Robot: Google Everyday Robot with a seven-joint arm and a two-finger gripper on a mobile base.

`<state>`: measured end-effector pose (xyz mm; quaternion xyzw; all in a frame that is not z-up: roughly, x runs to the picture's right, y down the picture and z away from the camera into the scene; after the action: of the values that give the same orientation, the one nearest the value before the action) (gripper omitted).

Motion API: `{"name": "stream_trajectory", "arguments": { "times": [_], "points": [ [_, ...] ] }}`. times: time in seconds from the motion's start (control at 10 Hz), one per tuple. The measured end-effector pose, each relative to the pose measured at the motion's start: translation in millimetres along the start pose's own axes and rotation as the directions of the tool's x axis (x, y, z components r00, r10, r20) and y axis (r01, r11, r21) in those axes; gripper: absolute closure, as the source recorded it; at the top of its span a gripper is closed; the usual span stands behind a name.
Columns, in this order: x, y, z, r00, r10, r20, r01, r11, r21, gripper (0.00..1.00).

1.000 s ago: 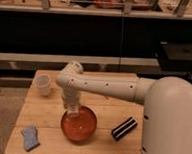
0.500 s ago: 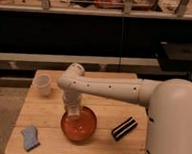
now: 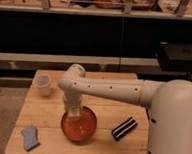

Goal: Place the bottle in the ceramic bowl

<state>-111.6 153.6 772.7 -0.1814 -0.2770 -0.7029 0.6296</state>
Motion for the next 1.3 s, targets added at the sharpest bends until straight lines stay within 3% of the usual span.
{"name": "stream_trajectory", "arguments": {
  "times": [1.3],
  "points": [
    [-12.1, 4.3, 0.3, 1.0, -0.012, 0.009, 0.012, 1.0, 0.027, 0.99]
  ]
}}
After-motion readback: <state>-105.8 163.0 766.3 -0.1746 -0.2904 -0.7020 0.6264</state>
